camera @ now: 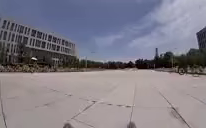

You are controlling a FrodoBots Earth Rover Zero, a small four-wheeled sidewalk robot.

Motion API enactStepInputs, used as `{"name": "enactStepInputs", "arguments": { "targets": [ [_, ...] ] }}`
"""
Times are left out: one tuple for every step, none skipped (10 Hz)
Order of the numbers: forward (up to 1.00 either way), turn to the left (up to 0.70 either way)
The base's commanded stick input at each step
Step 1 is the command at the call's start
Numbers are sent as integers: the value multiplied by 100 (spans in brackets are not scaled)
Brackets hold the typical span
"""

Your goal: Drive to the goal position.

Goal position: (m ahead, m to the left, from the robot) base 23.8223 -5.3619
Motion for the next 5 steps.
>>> {"name": "enactStepInputs", "arguments": {
  "targets": [
    [45,0],
    [45,0],
    [45,0],
    [45,0],
    [45,0]
  ]
}}
